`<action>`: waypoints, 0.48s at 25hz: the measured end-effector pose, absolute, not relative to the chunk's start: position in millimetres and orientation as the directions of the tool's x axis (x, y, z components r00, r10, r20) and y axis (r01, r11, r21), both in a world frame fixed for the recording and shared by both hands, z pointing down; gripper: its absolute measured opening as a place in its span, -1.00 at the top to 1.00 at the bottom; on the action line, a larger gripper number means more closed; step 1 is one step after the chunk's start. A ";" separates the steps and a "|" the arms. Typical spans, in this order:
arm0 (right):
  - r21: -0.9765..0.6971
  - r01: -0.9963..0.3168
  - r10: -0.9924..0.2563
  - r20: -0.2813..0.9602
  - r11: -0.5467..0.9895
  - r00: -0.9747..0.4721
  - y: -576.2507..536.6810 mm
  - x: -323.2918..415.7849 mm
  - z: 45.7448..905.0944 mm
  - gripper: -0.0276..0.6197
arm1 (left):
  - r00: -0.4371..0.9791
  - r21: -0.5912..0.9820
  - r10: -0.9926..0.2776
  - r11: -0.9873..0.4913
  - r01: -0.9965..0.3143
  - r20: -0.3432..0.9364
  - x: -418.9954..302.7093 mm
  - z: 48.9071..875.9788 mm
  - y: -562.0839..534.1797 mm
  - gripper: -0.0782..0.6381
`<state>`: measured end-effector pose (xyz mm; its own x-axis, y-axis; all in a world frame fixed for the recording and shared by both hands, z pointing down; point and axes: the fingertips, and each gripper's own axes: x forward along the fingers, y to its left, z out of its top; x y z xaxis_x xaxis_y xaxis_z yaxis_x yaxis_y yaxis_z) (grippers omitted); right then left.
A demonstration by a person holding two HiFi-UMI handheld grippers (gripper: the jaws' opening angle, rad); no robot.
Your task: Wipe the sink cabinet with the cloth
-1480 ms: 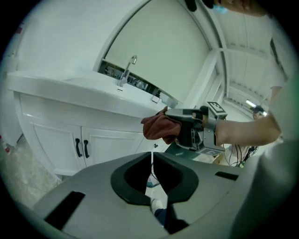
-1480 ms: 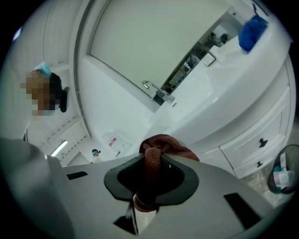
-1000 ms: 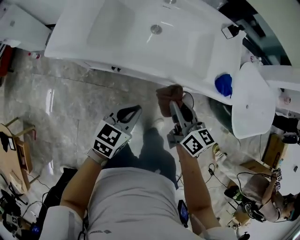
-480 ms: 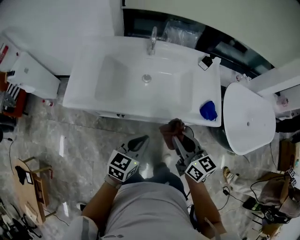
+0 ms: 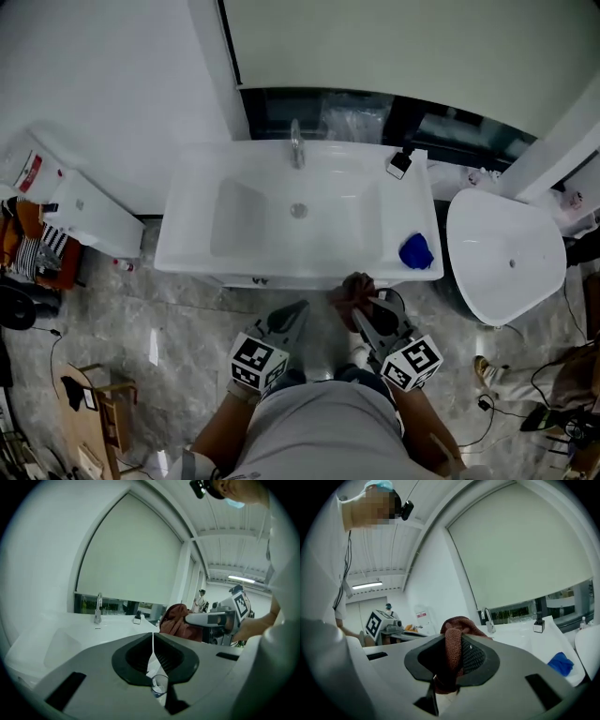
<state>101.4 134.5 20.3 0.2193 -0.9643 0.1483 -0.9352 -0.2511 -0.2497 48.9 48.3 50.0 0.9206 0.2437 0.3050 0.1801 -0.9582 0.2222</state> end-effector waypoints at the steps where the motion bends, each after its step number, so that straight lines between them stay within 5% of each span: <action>1: -0.248 -0.938 -0.967 0.137 -0.242 0.213 134.3 101.7 14.2 0.68 | 0.924 0.214 0.239 -0.960 0.179 0.299 50.3 43.7 46.9 0.75; 12: -0.158 -0.963 -0.976 0.058 -0.218 0.211 135.4 128.0 -45.2 0.68 | 0.953 0.157 0.212 -0.971 0.180 0.218 72.6 -13.7 39.9 0.75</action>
